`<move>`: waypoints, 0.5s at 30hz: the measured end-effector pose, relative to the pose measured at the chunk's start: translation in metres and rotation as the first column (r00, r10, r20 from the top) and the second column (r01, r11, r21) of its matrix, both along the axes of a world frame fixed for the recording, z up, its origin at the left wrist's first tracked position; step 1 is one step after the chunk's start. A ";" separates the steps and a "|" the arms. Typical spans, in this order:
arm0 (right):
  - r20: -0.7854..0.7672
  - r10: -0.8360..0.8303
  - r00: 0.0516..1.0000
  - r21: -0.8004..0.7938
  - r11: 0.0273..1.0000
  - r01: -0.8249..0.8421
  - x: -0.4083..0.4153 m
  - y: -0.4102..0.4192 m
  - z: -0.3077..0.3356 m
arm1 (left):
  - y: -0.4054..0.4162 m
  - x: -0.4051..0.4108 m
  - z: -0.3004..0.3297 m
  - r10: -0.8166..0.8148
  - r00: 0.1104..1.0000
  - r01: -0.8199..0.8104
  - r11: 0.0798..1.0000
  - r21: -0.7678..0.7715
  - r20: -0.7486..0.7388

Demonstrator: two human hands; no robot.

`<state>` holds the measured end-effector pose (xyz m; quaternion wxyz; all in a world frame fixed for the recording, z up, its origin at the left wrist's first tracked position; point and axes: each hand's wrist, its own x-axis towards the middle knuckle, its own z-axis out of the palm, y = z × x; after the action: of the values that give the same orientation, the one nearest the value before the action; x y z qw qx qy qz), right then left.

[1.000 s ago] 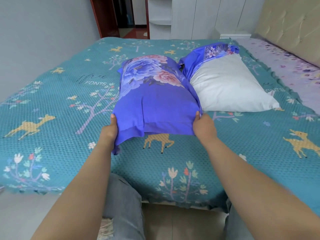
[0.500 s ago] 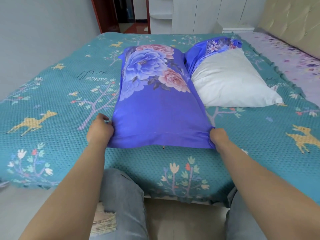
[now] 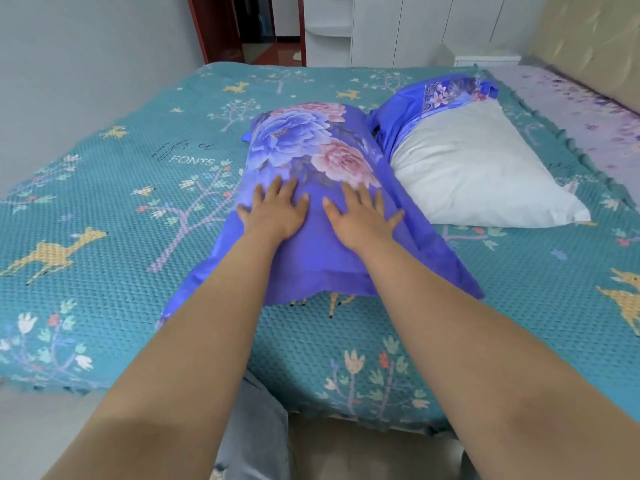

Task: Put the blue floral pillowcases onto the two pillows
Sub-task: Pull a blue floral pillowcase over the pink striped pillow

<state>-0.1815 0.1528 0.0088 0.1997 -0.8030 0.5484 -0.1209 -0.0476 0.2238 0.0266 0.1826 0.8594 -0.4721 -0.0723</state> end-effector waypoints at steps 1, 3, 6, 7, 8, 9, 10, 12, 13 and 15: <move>-0.019 -0.075 0.997 0.072 0.995 0.076 -0.013 -0.002 -0.021 | 0.007 0.006 -0.018 0.053 0.998 -0.051 0.995 0.085 -0.020; 0.063 -0.228 0.972 0.182 0.960 0.213 -0.043 -0.005 -0.054 | 0.021 0.012 -0.042 0.138 0.987 -0.130 0.988 0.088 -0.086; 0.172 -0.338 0.925 0.309 0.910 0.275 -0.068 -0.006 -0.074 | 0.028 0.019 -0.046 0.262 0.929 -0.261 0.964 0.039 -0.261; 0.222 -0.345 0.912 0.337 0.905 0.261 -0.068 -0.007 -0.072 | 0.030 0.025 -0.045 0.316 0.877 -0.331 0.944 0.021 -0.362; 0.308 -0.360 0.881 0.375 0.897 0.236 -0.066 -0.008 -0.067 | 0.033 0.032 -0.046 0.352 0.806 -0.399 0.917 0.001 -0.476; 0.399 -0.384 0.832 0.412 0.886 0.211 -0.062 -0.010 -0.060 | 0.038 0.039 -0.046 0.371 0.729 -0.455 0.890 -0.003 -0.576; 0.459 -0.412 0.787 0.440 0.875 0.201 -0.058 -0.014 -0.055 | 0.046 0.046 -0.047 0.384 0.657 -0.498 0.867 0.009 -0.649; 0.491 -0.440 0.752 0.488 0.854 0.181 -0.050 -0.019 -0.042 | 0.062 0.054 -0.046 0.356 0.526 -0.512 0.858 0.047 -0.772; 0.511 -0.440 0.738 0.508 0.848 0.154 -0.048 -0.020 -0.036 | 0.068 0.055 -0.044 0.299 0.455 -0.487 0.872 0.047 -0.839; 0.594 -0.402 0.697 0.499 0.864 0.073 -0.038 -0.017 -0.026 | 0.072 0.055 -0.037 0.184 0.383 -0.473 0.881 -0.022 -0.905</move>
<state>-0.2199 0.1358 -0.0168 0.5434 -0.5552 0.5506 -0.3054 0.0073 0.2960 -0.0100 0.5289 0.7362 -0.1304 -0.4017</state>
